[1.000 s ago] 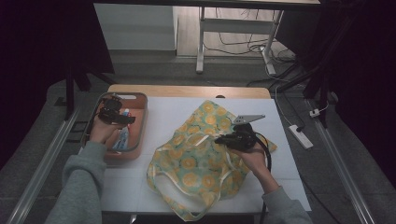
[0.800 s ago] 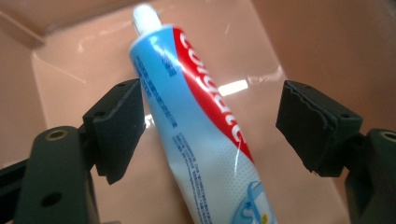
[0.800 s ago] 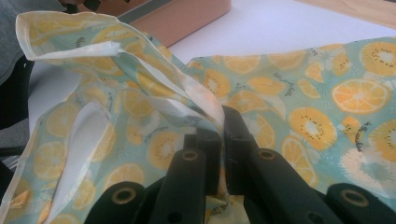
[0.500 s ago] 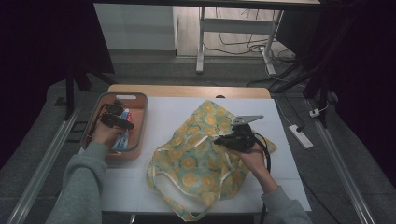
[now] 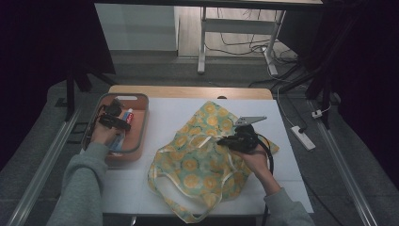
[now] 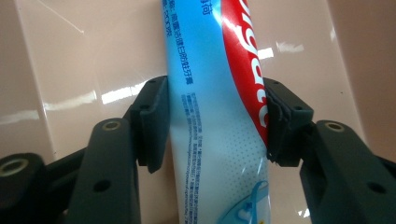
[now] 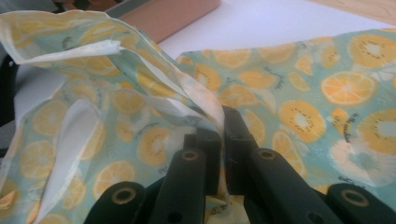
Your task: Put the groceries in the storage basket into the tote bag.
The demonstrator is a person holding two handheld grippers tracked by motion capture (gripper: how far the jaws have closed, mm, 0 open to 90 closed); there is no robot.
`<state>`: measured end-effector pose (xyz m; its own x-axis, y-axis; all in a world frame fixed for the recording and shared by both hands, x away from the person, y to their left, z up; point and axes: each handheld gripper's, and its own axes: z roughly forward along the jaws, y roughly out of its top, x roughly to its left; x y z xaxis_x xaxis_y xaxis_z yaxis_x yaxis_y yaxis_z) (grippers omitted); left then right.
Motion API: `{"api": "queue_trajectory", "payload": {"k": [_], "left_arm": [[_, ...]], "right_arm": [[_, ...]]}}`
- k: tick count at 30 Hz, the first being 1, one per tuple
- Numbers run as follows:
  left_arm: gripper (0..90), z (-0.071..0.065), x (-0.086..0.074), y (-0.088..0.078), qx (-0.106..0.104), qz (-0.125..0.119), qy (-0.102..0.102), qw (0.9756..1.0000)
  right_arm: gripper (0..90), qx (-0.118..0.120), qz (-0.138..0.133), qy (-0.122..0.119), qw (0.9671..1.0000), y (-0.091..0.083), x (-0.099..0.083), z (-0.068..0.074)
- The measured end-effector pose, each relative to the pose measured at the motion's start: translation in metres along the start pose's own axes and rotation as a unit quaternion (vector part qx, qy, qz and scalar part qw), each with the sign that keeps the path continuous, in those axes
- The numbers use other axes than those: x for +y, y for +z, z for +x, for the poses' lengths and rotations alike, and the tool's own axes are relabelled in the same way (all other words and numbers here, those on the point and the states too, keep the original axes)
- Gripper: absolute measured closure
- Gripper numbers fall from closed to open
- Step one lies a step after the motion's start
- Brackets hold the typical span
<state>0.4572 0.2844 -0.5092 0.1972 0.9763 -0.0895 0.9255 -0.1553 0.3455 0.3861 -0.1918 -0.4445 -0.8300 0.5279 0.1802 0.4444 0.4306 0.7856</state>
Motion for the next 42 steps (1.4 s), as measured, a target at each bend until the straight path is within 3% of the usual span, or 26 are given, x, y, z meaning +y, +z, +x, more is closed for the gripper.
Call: {"api": "queue_trajectory", "payload": {"k": [8, 13, 18, 20, 23, 26, 31, 36, 42], "left_arm": [[48.0, -0.010, 0.003, 0.003, 0.039, 0.012, 0.017, 0.9990], [48.7, -0.010, 0.004, 0.004, 0.044, 0.014, 0.019, 0.9988], [55.0, -0.002, 0.002, 0.002, 0.023, 0.010, 0.006, 0.9997], [62.4, 0.002, 0.001, -0.001, 0.018, 0.002, 0.001, 0.9998], [72.5, 0.010, -0.001, -0.005, -0.007, -0.010, -0.009, 0.9999], [73.9, 0.015, -0.003, -0.007, -0.023, -0.016, -0.017, 0.9995], [75.2, 0.017, -0.006, -0.012, -0.037, -0.037, -0.013, 0.9986], [75.4, 0.013, -0.007, -0.032, -0.053, -0.095, -0.008, 0.9940], [75.6, 0.013, -0.011, -0.064, -0.078, -0.164, 0.004, 0.9835]], "right_arm": [[86.8, -0.003, 0.001, 0.005, 1.0000, 0.001, -0.001, -0.001], [86.8, -0.003, 0.000, 0.004, 1.0000, 0.001, 0.000, 0.000], [86.7, -0.006, 0.002, 0.009, 0.9999, 0.001, -0.001, -0.002], [86.7, -0.006, 0.001, 0.009, 0.9999, 0.001, -0.001, -0.002], [86.7, -0.007, 0.000, 0.010, 0.9999, 0.000, -0.001, -0.003], [86.7, -0.006, 0.001, 0.010, 0.9999, 0.001, -0.001, -0.003], [86.7, -0.005, -0.002, 0.011, 0.9999, 0.000, -0.001, -0.003], [86.6, -0.005, -0.003, 0.015, 0.9999, 0.000, -0.002, -0.005], [86.5, -0.001, -0.006, 0.011, 0.9999, 0.000, -0.001, -0.003]]}}
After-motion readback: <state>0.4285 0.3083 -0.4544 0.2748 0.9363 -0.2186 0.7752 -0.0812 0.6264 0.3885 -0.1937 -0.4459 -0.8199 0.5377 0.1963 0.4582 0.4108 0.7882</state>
